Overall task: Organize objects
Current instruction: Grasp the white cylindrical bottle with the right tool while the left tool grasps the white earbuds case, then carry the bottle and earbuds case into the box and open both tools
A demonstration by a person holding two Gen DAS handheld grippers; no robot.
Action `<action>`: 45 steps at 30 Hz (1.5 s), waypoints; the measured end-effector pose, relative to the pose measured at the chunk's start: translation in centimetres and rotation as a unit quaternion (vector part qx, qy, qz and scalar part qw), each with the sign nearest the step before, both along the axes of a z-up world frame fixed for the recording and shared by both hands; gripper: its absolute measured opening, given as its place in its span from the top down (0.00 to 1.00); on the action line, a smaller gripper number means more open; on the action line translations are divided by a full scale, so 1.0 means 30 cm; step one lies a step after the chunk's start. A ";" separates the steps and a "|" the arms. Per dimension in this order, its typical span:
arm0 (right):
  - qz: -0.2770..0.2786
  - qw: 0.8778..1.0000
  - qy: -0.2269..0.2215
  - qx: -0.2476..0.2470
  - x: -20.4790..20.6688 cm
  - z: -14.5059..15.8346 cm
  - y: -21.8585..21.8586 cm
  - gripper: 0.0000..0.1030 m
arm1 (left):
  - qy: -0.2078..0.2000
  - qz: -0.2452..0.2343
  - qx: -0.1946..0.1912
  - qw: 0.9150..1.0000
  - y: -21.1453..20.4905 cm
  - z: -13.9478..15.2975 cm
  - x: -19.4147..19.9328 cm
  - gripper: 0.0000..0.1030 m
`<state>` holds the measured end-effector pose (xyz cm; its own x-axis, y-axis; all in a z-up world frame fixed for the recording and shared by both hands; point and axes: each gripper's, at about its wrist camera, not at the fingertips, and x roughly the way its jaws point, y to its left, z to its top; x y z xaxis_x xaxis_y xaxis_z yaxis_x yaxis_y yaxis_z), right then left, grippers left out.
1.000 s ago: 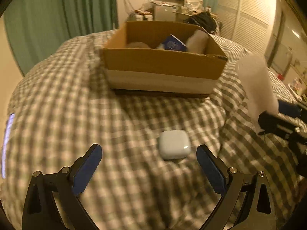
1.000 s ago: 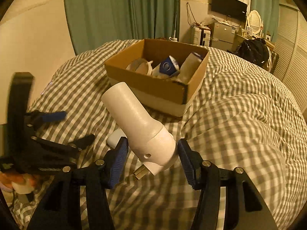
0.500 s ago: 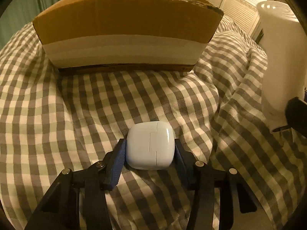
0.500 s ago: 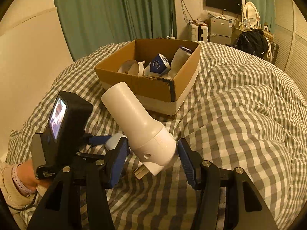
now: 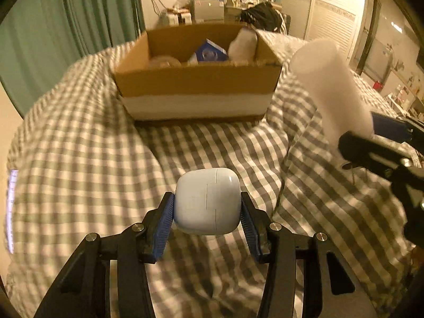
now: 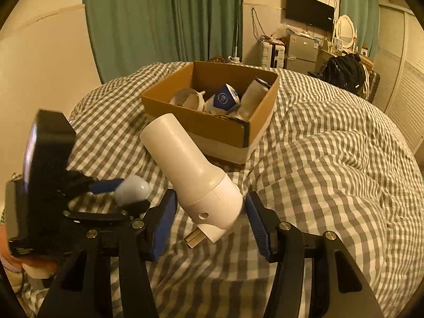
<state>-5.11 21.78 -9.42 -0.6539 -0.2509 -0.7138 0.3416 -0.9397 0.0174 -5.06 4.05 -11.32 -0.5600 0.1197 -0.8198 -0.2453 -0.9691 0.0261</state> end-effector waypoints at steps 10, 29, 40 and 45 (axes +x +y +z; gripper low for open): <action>0.002 0.999 0.051 0.019 0.089 0.180 -0.048 0.48 | 0.073 0.000 0.013 0.997 -0.069 0.250 0.047 0.52; 0.010 0.991 0.131 0.026 -0.203 0.437 -0.132 0.48 | 0.154 0.034 0.015 0.987 -0.111 0.470 -0.342 0.52; -0.041 0.997 0.028 -0.060 -0.615 0.256 -0.119 0.48 | 0.138 0.041 0.031 0.989 -0.091 0.312 -0.731 0.52; -0.040 0.998 0.004 -0.055 -0.680 0.130 -0.109 0.48 | 0.114 0.037 0.022 0.993 -0.095 0.170 -0.798 0.52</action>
